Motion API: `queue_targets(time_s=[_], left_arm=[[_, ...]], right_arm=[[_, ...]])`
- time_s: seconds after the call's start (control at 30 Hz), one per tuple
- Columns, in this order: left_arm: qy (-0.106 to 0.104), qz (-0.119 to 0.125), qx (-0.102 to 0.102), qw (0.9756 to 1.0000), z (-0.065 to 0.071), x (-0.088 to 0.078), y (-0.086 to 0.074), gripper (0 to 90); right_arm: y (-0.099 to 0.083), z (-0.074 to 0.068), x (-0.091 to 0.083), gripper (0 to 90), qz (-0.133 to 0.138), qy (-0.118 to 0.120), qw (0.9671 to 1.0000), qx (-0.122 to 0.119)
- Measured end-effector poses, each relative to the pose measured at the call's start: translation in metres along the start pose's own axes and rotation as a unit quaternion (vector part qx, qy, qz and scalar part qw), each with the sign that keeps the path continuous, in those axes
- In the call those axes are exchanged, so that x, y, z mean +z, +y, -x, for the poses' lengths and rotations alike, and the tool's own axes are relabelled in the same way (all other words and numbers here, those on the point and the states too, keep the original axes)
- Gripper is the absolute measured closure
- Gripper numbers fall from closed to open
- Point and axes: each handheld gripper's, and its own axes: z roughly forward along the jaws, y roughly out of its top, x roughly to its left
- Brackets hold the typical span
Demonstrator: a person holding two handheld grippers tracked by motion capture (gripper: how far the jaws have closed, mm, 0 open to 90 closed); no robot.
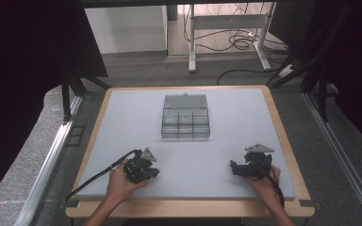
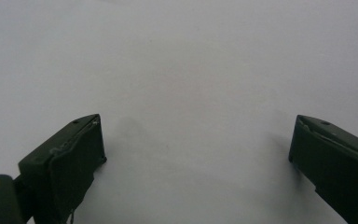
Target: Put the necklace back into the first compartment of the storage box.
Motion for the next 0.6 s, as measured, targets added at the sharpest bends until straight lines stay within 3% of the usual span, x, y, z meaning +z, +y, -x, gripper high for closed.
queue_targets(time_s=[0.3, 0.6], left_arm=[[-0.003, 0.032, -0.006, 0.9995, -0.006, -0.026, 0.009, 89.1], [-0.012, 0.072, -0.021, 0.9971, -0.016, -0.060, 0.020, 89.1]], right_arm=[[0.000, 0.000, 0.000, 2.9, 0.000, -0.001, 1.0000, -0.001], [0.000, 0.000, 0.000, 2.9, 0.000, -0.001, 1.0000, -0.002]])
